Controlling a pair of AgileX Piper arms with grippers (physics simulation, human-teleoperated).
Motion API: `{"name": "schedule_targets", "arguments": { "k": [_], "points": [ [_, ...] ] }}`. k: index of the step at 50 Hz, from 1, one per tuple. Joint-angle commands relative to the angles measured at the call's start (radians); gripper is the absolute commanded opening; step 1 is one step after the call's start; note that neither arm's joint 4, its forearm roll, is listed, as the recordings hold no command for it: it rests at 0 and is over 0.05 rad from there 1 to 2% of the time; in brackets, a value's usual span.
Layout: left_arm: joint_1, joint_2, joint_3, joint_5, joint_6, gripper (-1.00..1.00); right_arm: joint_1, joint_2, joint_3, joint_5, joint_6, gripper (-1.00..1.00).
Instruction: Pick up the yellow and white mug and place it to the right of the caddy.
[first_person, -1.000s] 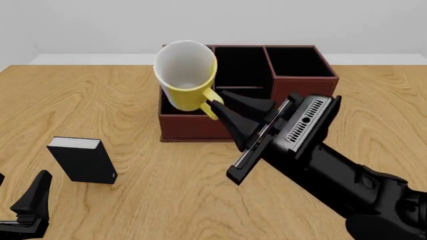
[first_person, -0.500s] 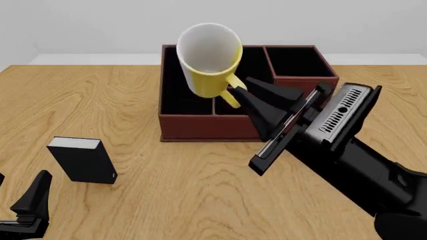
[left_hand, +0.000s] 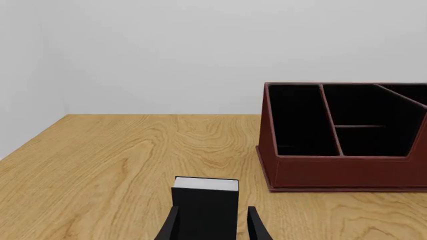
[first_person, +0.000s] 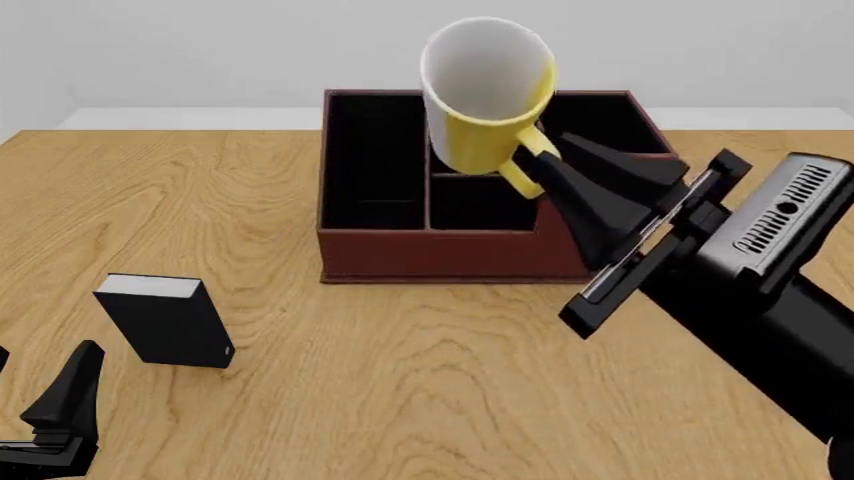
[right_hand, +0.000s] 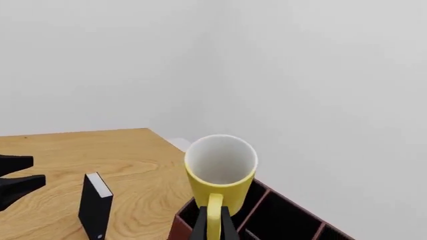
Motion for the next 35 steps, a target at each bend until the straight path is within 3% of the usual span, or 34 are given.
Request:
{"name": "schedule_targets", "arguments": {
  "k": [1, 35],
  "points": [
    [0.0, 0.0, 0.0, 0.0, 0.0, 1.0, -0.04, -0.068, 0.008, 0.041, 0.011, -1.0],
    [0.0, 0.0, 0.0, 0.0, 0.0, 1.0, -0.119, -0.18, 0.032, 0.129, 0.006, -1.0]
  ]
}}
